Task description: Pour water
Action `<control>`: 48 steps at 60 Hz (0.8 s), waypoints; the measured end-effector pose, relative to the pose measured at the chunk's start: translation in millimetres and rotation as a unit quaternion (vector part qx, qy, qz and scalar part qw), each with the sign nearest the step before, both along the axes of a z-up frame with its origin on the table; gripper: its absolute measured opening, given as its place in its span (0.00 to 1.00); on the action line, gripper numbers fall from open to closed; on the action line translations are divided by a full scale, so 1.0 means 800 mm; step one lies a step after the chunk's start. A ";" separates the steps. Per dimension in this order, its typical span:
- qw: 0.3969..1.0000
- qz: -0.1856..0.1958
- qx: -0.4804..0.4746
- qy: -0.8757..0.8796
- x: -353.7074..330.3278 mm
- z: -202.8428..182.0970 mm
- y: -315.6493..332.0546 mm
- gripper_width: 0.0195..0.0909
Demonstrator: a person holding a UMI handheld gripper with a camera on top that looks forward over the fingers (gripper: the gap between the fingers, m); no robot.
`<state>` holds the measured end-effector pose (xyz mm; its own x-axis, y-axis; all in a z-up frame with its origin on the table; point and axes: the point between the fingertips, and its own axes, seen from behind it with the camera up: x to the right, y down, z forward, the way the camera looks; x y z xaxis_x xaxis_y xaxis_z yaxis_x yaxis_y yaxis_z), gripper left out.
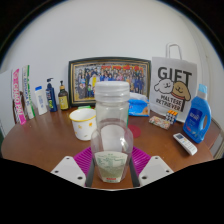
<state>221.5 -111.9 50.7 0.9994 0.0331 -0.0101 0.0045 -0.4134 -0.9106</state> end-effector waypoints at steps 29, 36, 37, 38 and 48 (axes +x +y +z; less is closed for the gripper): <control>0.977 -0.022 0.001 -0.214 0.069 0.099 0.085 0.34; 0.933 0.002 0.011 -0.359 0.079 0.130 0.132 0.34; 0.924 0.006 0.012 -0.381 0.079 0.133 0.138 0.34; 0.915 0.012 0.013 -0.404 0.078 0.137 0.144 0.34; 0.795 0.063 0.011 -0.603 0.080 0.151 0.191 0.34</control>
